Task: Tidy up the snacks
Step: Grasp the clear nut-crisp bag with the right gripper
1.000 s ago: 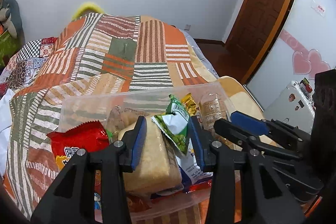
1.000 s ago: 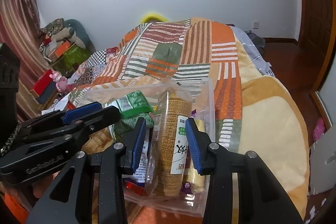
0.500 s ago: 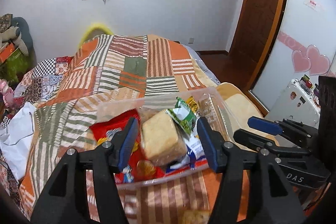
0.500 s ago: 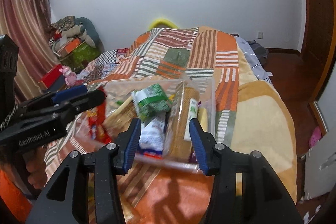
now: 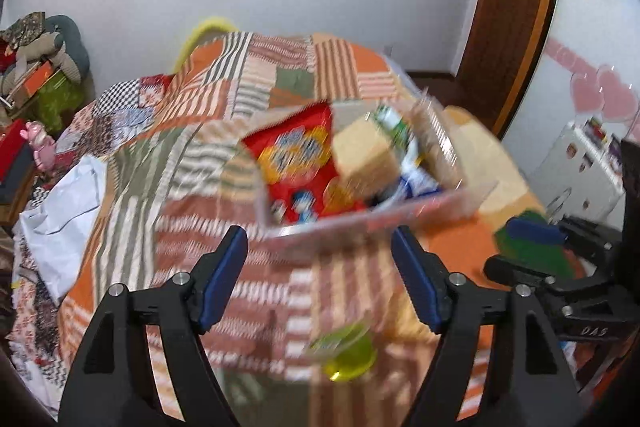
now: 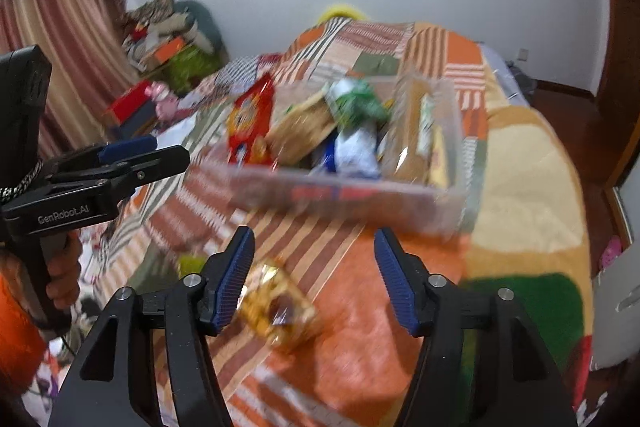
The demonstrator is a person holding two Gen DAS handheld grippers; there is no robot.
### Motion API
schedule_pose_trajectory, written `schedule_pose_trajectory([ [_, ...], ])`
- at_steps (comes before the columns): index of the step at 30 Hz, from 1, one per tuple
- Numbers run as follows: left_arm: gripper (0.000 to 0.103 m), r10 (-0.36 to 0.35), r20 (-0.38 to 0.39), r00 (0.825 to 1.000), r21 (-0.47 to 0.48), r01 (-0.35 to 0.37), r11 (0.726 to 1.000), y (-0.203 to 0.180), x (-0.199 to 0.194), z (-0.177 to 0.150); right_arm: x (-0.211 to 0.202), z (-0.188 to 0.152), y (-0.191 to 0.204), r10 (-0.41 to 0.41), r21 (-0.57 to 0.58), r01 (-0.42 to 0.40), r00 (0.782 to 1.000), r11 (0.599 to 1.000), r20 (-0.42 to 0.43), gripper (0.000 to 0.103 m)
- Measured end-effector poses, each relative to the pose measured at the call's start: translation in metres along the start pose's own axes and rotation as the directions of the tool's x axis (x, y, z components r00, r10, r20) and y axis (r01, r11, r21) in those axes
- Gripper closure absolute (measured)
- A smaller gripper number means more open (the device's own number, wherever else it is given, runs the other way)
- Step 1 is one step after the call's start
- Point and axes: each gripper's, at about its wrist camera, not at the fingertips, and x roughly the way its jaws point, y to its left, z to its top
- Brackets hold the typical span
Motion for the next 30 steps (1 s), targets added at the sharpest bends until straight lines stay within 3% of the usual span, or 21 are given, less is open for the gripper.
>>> schedule_pose_trajectory([
  [9, 0.029, -0.027, -0.126, 0.992, -0.074, 0.018, 0.997, 0.023, 0.017, -0.051, 0.038, -0.026, 0.017, 0.056, -0.041, -0.062, 0.987, 0.997, -0.149, 0.038],
  [10, 0.029, -0.035, -0.136, 0.990, -0.081, 0.024, 0.996, 0.023, 0.018, -0.055, 0.041, -0.028, 0.019, 0.059, -0.049, -0.068, 0.985, 0.996, -0.163, 0.033],
  [12, 0.029, -0.054, -0.148, 0.987, -0.104, 0.039, 0.994, 0.025, 0.020, -0.061, 0.048, -0.029, 0.022, 0.046, -0.068, -0.058, 0.984, 0.996, -0.173, 0.023],
  [18, 0.029, -0.097, -0.168, 0.981, -0.122, 0.077, 0.990, 0.020, 0.025, -0.070, 0.068, -0.029, 0.021, 0.017, -0.077, -0.032, 0.980, 0.997, -0.197, 0.023],
  [19, 0.029, -0.103, -0.174, 0.979, -0.120, 0.083, 0.989, 0.019, 0.027, -0.072, 0.070, -0.029, 0.021, 0.022, -0.072, -0.037, 0.980, 0.997, -0.199, 0.024],
  [21, 0.029, -0.113, -0.186, 0.976, -0.115, 0.093, 0.989, 0.016, 0.031, -0.073, 0.069, -0.028, 0.020, 0.037, -0.066, -0.051, 0.981, 0.997, -0.190, 0.035],
  [23, 0.029, -0.119, -0.198, 0.973, -0.108, 0.099, 0.989, 0.012, 0.036, -0.075, 0.065, -0.028, 0.019, 0.053, -0.068, -0.067, 0.980, 0.995, -0.189, 0.055],
  [24, 0.029, -0.123, -0.203, 0.971, -0.109, 0.103, 0.989, 0.011, 0.039, -0.075, 0.063, -0.029, 0.018, 0.070, -0.063, -0.083, 0.980, 0.995, -0.187, 0.059],
  [30, 0.029, -0.150, -0.225, 0.963, -0.129, 0.123, 0.984, 0.003, 0.058, -0.078, 0.046, -0.034, 0.006, 0.051, -0.033, -0.057, 0.987, 0.998, -0.152, 0.060],
])
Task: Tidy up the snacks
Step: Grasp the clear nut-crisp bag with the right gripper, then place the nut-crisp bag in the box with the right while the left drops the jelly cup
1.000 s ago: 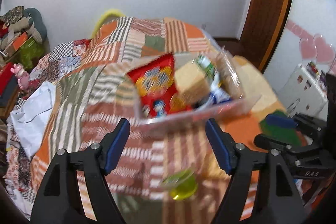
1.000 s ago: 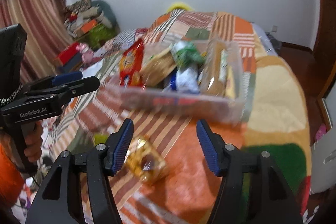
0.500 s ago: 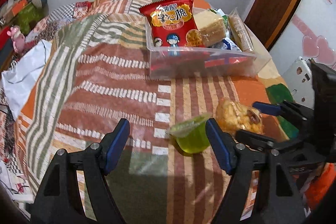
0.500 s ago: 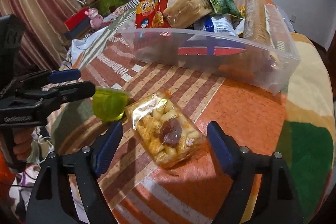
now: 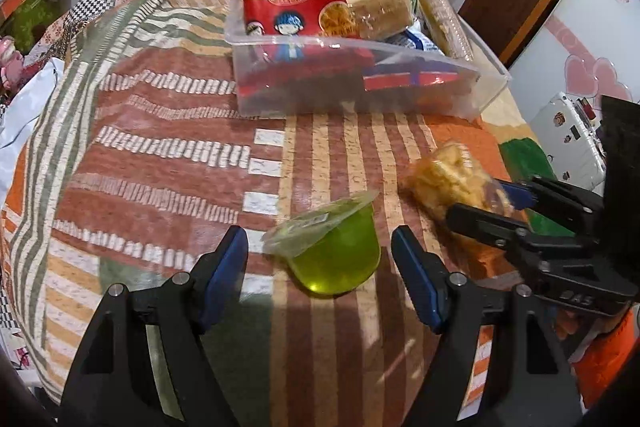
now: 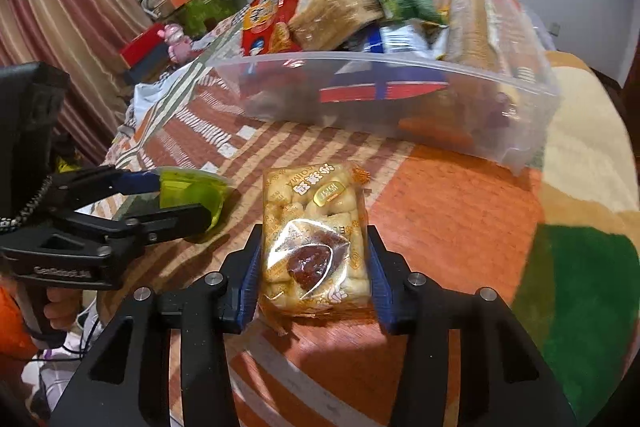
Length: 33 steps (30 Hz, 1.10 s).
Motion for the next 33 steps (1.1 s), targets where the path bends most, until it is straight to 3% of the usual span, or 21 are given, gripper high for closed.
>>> schedule_pose_trajectory([
  [2, 0.029, 0.014, 0.001, 1.000, 0.001, -0.014, 1.000, -0.003, 0.006, 0.001, -0.005, -0.001, -0.006, 0.004, 0.023, -0.004, 1.000, 1.000, 0.008, 0.060],
  [6, 0.046, 0.034, 0.010, 0.999, 0.015, -0.034, 0.999, -0.007, 0.012, 0.002, -0.013, -0.001, -0.011, -0.019, 0.048, 0.017, 0.999, 0.999, 0.038, 0.060],
  [12, 0.046, 0.010, 0.023, 1.000, 0.025, -0.011, 1.000, -0.012, 0.007, 0.006, -0.027, 0.002, -0.017, -0.027, 0.092, 0.019, 0.995, 0.996, 0.095, 0.060],
  [18, 0.046, 0.003, 0.110, 0.994, 0.040, -0.008, 0.999, -0.021, -0.018, 0.027, -0.043, 0.012, -0.022, -0.043, 0.112, 0.026, 0.987, 0.993, 0.156, 0.060],
  [28, 0.046, -0.028, 0.252, 0.967, 0.097, 0.004, 0.995, -0.039, -0.055, 0.074, -0.068, 0.037, -0.040, -0.085, 0.147, 0.048, 0.961, 0.988, 0.264, 0.060],
  [33, 0.046, -0.035, 0.288, 0.957, 0.101, 0.006, 0.995, -0.044, -0.058, 0.097, -0.071, 0.054, -0.044, -0.096, 0.146, 0.054, 0.949, 0.988, 0.299, 0.060],
])
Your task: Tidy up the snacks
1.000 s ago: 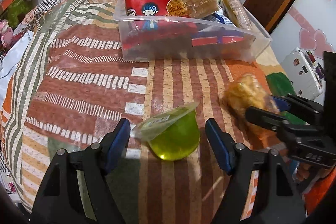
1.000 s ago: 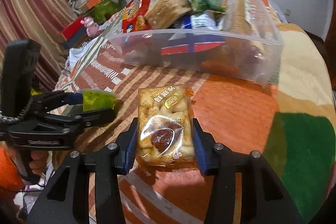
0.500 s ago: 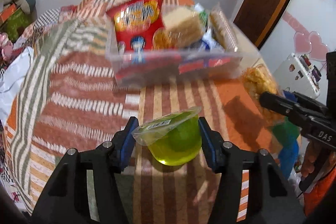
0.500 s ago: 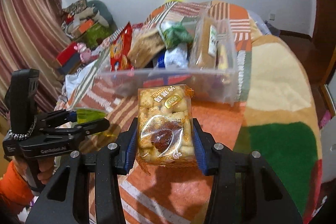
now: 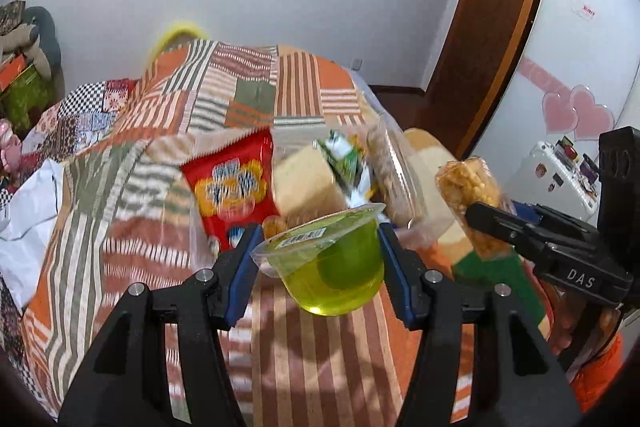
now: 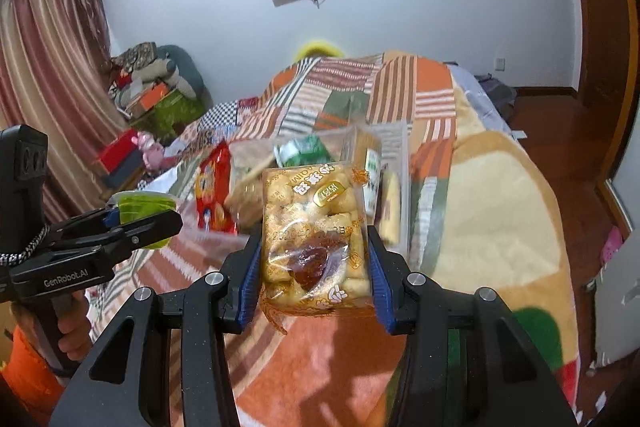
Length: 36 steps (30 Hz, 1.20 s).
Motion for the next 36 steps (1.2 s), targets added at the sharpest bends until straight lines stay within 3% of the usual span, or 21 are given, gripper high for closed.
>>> schedule_pose_trajectory([
  [11, 0.046, 0.003, 0.011, 1.000, -0.018, -0.003, 1.000, 0.007, 0.038, 0.041, 0.037, 0.023, 0.003, 0.009, 0.018, -0.009, 1.000, 1.000, 0.007, 0.060],
  [22, 0.046, 0.015, -0.011, 1.000, -0.026, -0.016, 1.000, 0.011, 0.079, 0.056, 0.070, 0.031, -0.001, -0.003, 0.029, 0.004, 0.999, 1.000, -0.041, 0.060],
  [27, 0.042, 0.045, -0.001, 0.999, -0.006, -0.045, 0.999, 0.006, 0.080, 0.054, 0.069, 0.031, -0.001, -0.007, 0.019, 0.008, 0.999, 1.000, -0.053, 0.058],
  [36, 0.040, -0.002, 0.021, 1.000, -0.056, 0.003, 0.998, 0.015, 0.054, 0.053, 0.048, 0.031, 0.008, -0.006, -0.020, 0.005, 1.000, 1.000, -0.031, 0.057],
])
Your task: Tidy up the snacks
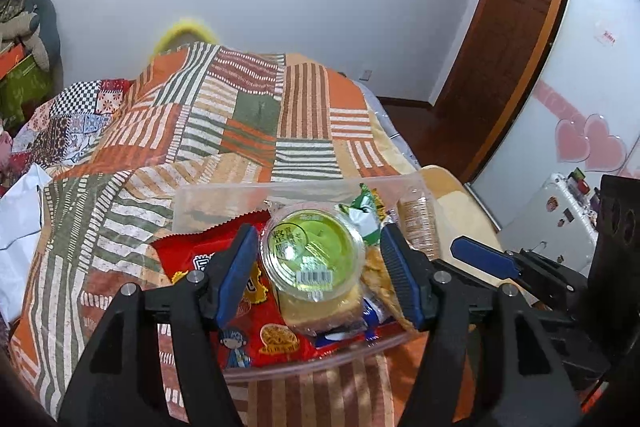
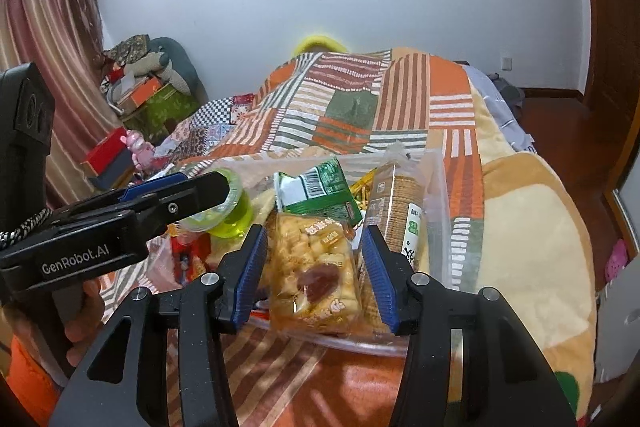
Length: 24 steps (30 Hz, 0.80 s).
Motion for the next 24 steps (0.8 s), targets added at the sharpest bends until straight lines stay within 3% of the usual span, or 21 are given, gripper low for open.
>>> schedule_pose_trajectory([
  [9, 0.040, 0.013, 0.136, 0.991, 0.043, -0.019, 0.999, -0.018, -0.077, -0.002, -0.058, 0.005, 0.013, -0.017, -0.040, 0.021, 0.995, 0.999, 0.101, 0.056],
  [13, 0.040, 0.026, 0.216, 0.976, 0.058, -0.039, 0.998, -0.026, -0.117, -0.009, -0.090, 0.005, 0.025, -0.033, -0.049, 0.043, 0.983, 0.998, 0.179, 0.041],
  [18, 0.039, 0.038, 0.291, 0.956, 0.076, -0.063, 0.995, -0.038, -0.159, -0.018, -0.125, 0.004, 0.041, -0.049, -0.074, 0.070, 0.965, 0.995, 0.257, 0.039],
  [24, 0.025, 0.056, 0.370, 0.927, 0.097, -0.098, 0.990, -0.052, -0.197, -0.033, -0.150, -0.003, 0.055, -0.066, -0.097, 0.103, 0.944, 0.990, 0.324, 0.024],
])
